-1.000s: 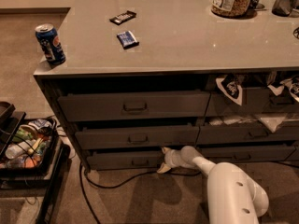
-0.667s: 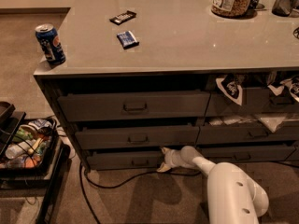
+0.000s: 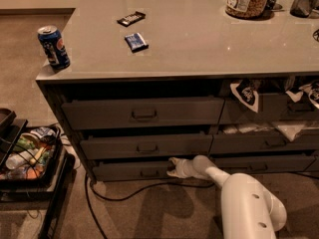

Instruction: Open bottom drawer

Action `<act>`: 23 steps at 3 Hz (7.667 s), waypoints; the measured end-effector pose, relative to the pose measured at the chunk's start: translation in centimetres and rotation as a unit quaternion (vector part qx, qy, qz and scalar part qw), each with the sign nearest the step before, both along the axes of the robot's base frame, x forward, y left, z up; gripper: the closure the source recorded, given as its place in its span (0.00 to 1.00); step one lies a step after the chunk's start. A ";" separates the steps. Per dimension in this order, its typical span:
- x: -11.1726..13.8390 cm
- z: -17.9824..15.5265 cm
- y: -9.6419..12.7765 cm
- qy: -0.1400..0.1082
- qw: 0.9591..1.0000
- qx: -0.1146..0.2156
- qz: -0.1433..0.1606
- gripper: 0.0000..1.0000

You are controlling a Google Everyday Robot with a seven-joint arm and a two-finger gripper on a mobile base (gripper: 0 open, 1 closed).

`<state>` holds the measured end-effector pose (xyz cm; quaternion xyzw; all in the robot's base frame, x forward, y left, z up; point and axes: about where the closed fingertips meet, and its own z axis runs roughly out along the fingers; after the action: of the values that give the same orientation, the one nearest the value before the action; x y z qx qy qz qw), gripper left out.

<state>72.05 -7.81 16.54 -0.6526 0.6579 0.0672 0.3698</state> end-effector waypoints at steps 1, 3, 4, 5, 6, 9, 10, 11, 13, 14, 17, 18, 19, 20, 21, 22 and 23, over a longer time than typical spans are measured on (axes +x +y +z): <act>0.0 0.0 0.0 0.000 1.000 0.000 0.000 0.81; 0.0 0.4 0.0 0.000 1.000 0.000 0.000 1.00; -1.9 0.5 0.4 0.011 1.000 0.013 0.008 1.00; -2.2 0.9 0.2 0.012 1.000 0.016 0.009 1.00; -3.8 1.0 0.7 0.030 0.999 0.029 0.030 1.00; -5.4 1.2 0.6 0.044 0.997 0.038 0.049 1.00; -6.0 1.2 0.7 0.052 0.996 0.042 0.058 1.00; -6.1 1.2 0.6 0.052 0.996 0.042 0.058 1.00; -7.4 1.1 0.7 0.064 0.995 0.048 0.067 1.00; -6.9 1.9 0.3 0.052 0.996 0.047 0.063 1.00; -9.7 1.6 0.6 0.005 0.998 0.046 0.044 1.00; -10.2 1.6 0.7 0.044 0.996 0.046 0.061 1.00; -11.8 2.2 0.7 0.128 0.987 0.036 0.096 1.00; -14.2 2.8 0.7 0.200 0.972 0.034 0.123 1.00; -15.8 3.1 1.0 0.239 0.960 0.042 0.140 1.00; -15.8 3.1 1.0 0.239 0.960 0.042 0.140 1.00; -15.9 3.1 1.0 0.239 0.960 0.042 0.140 0.82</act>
Offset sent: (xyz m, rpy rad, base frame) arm 0.0000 0.0000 0.0000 0.0000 0.0000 0.0000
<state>56.20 -6.80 19.59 -0.6873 0.6255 0.3000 0.2153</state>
